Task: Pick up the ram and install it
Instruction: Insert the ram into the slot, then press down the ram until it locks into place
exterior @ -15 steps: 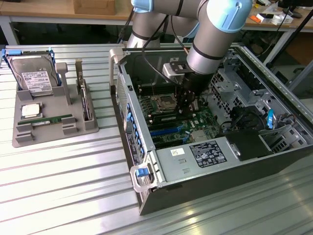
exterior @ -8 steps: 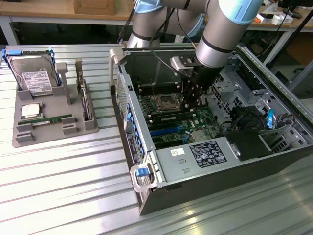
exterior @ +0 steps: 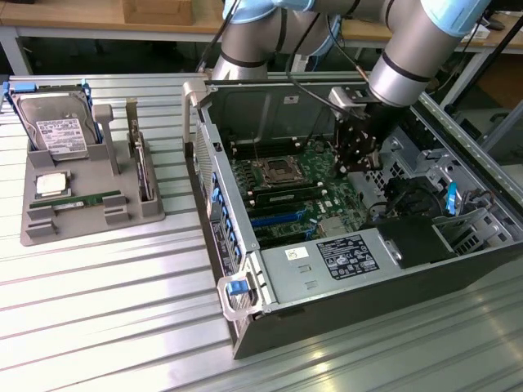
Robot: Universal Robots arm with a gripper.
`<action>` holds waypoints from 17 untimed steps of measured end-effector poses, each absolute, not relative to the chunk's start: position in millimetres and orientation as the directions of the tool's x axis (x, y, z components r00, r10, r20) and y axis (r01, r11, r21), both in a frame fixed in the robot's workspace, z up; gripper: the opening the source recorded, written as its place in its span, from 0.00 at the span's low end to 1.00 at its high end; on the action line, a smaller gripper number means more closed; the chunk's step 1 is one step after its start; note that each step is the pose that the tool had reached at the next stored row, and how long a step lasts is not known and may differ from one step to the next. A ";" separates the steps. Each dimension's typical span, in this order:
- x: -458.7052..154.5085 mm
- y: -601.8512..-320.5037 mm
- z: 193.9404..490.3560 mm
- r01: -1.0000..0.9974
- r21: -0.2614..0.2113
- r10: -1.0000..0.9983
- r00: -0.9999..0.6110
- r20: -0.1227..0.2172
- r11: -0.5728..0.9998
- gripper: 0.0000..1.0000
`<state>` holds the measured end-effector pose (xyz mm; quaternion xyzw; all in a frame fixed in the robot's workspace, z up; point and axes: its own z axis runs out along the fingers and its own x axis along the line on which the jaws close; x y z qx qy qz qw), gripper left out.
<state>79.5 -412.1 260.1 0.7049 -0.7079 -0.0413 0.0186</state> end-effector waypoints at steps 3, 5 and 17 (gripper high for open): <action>80.8 -412.1 269.0 -0.996 0.085 -0.999 -0.006 -0.032 0.003 0.10; 80.8 -412.1 269.1 -0.996 0.085 -0.999 -0.006 -0.032 0.003 0.10; 58.9 -412.1 233.3 -0.996 0.085 -0.999 0.012 -0.033 -0.015 0.10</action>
